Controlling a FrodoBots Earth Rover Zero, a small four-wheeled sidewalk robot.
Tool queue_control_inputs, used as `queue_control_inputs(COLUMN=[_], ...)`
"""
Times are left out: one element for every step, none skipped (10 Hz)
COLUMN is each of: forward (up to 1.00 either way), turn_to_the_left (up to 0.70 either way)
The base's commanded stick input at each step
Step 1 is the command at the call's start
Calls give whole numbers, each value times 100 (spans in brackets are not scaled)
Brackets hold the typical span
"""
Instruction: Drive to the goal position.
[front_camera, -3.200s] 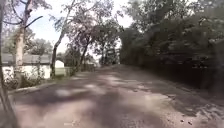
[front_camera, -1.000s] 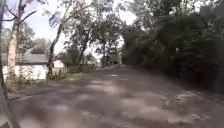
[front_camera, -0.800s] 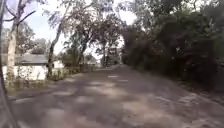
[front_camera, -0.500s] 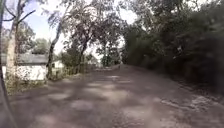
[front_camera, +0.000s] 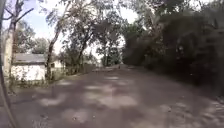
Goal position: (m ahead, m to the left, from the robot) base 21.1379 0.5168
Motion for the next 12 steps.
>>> queue_control_inputs(forward=[70, 70, 70, 70, 70, 70, 70, 70, 70, 70, 70, 70], turn_to_the_left=[0, 0, 0, 0, 0, 0, 0, 0, 0, 0, 0, 0])
